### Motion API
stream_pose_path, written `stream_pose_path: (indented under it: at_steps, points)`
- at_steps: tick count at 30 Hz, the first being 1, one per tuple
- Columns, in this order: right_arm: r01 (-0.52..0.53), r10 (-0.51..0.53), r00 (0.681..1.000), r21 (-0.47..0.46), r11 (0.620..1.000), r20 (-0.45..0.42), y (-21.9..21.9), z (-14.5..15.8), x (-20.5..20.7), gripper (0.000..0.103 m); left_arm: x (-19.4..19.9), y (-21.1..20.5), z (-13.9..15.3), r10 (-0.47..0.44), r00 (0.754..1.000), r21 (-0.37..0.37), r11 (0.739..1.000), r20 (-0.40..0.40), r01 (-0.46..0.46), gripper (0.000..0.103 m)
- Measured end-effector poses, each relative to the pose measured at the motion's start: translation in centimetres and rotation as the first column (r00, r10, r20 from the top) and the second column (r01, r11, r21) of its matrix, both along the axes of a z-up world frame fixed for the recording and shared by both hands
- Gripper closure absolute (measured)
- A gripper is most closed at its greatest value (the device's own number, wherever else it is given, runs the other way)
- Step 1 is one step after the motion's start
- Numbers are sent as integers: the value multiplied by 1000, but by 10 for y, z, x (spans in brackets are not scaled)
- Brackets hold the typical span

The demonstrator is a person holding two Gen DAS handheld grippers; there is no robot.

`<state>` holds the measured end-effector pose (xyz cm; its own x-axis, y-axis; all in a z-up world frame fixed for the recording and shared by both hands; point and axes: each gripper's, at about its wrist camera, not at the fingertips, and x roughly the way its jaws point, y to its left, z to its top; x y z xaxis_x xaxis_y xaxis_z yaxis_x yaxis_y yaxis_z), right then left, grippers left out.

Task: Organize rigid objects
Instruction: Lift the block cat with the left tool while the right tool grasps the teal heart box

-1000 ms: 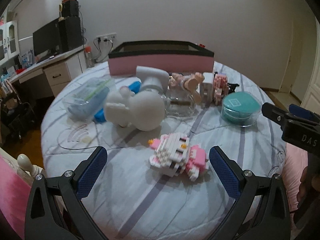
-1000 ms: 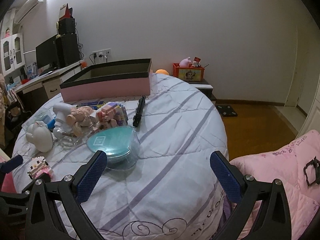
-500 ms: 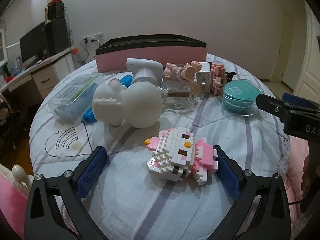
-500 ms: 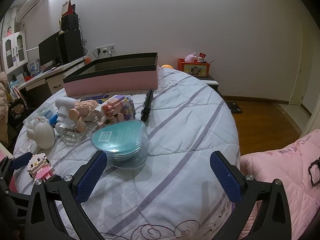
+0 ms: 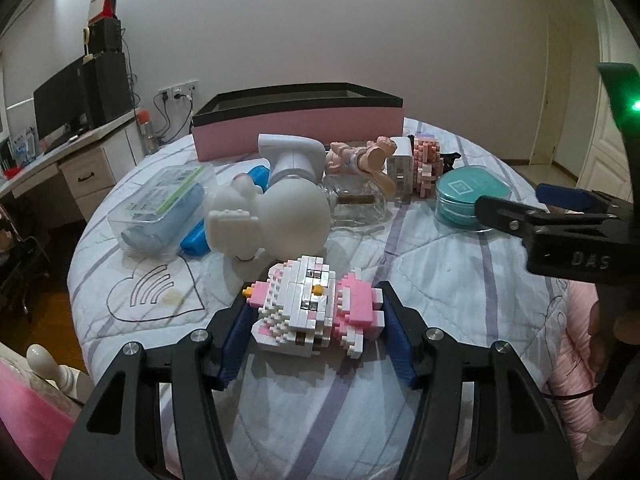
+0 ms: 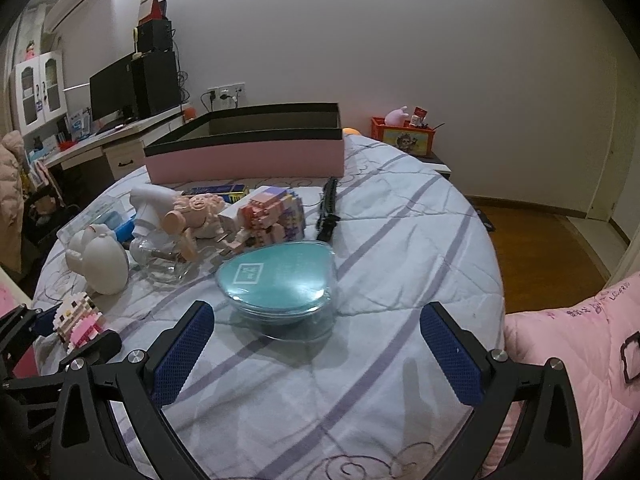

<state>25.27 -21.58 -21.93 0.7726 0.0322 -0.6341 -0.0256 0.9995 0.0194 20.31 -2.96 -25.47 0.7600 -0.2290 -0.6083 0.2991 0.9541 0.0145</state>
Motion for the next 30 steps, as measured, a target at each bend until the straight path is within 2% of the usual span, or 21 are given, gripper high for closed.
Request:
stream_pose_path:
  at_steps: [6, 9, 11, 13, 24, 30]
  points:
    - [-24, 23, 999, -19, 1000, -26, 12, -8, 18, 0, -2, 6, 9, 14, 1000, -5, 1000, 14, -14, 43]
    - [-31, 31, 999, 10, 999, -24, 11, -10, 23, 0, -2, 7, 13, 17, 1000, 0, 1000, 25, -17, 43]
    - [-38, 38, 999, 20, 999, -10, 11, -10, 23, 10, -1, 7, 15, 20, 999, -7, 1000, 28, -19, 43]
    - [-53, 53, 999, 26, 998, -10, 11, -10, 25, 28, -1, 7, 17, 16, 999, -13, 1000, 30, -15, 43]
    - [-77, 77, 997, 47, 996, 0, 7, -2, 19, 29, 1, 4, 33, -2, 999, -31, 999, 45, 4, 43]
    - [-95, 93, 995, 53, 994, 29, 5, 18, 20, 29, 13, 5, 56, -31, 998, -87, 996, 61, 36, 43]
